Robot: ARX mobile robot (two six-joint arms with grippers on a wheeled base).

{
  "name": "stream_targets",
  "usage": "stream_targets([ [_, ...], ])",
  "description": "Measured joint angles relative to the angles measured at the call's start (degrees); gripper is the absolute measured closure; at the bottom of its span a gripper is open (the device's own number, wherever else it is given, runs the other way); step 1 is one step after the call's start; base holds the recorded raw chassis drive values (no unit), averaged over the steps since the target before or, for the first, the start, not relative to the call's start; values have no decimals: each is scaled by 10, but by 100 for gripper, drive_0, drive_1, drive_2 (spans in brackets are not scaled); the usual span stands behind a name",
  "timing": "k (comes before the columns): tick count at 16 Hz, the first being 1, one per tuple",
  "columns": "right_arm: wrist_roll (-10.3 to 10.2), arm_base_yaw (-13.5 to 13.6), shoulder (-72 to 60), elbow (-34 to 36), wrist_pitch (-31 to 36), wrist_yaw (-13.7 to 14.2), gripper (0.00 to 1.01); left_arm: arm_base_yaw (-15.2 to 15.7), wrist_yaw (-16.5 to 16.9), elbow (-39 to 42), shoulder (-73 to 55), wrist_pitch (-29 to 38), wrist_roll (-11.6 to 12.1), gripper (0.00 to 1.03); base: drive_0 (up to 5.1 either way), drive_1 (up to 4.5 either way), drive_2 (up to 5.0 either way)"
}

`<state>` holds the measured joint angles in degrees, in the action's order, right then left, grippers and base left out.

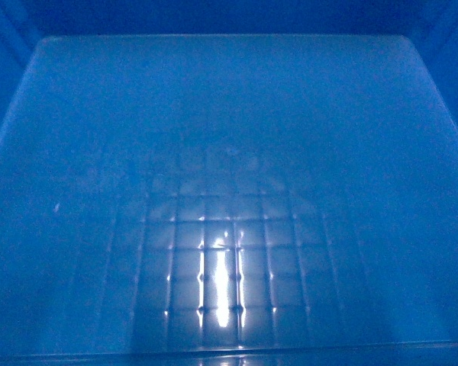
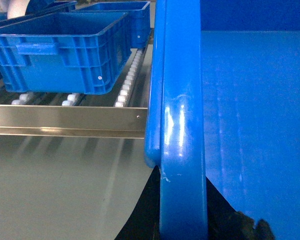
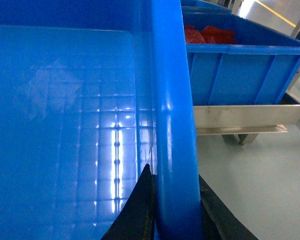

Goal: Place box next to blue box on left shelf

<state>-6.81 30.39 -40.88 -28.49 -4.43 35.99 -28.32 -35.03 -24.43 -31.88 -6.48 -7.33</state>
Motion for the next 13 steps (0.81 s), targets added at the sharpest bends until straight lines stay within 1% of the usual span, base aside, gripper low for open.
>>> stream_targets([
  [13, 0, 0, -2, 0, 2, 0, 90, 0, 0, 0, 0, 0, 0, 94, 16, 434, -402],
])
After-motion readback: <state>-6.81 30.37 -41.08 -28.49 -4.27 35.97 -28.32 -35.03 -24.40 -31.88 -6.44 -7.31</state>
